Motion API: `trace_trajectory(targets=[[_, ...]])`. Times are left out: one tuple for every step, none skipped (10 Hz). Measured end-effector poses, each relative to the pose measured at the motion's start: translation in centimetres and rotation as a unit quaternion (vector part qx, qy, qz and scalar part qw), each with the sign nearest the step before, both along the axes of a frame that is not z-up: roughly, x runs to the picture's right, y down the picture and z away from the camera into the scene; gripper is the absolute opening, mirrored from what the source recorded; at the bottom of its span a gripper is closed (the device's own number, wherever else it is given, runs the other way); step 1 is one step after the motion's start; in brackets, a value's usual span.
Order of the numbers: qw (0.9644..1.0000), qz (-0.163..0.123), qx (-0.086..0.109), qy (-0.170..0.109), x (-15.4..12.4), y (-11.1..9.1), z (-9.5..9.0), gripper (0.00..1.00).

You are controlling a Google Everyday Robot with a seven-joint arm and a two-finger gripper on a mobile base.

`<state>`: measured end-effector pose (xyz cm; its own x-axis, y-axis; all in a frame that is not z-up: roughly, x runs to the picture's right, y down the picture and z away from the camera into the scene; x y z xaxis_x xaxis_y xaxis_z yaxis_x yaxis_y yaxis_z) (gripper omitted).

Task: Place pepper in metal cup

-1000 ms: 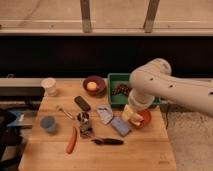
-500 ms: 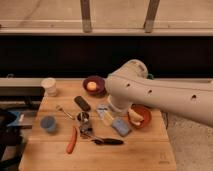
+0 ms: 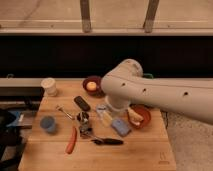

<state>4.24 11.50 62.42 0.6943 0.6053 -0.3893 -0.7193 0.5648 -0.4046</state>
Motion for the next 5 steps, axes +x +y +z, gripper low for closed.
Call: trace_trajectory(targets=[[0.9999,-0.016,-0.005,0.001,-1.3,0.0,0.4,0.75],[0.9995,-0.031,-0.009,-0.002,-3.3,-0.1,0.7,0.75],[0.9987,-0.049,-0.012,-0.005,-5.7,-0.2,0.9,0.75],[0.9977,-0.065,-0.016,-0.011,-7.8,-0.1,1.0,0.75],[0.9965,-0.079,-0.02,-0.02,-10.0,0.1,1.1,0.75]])
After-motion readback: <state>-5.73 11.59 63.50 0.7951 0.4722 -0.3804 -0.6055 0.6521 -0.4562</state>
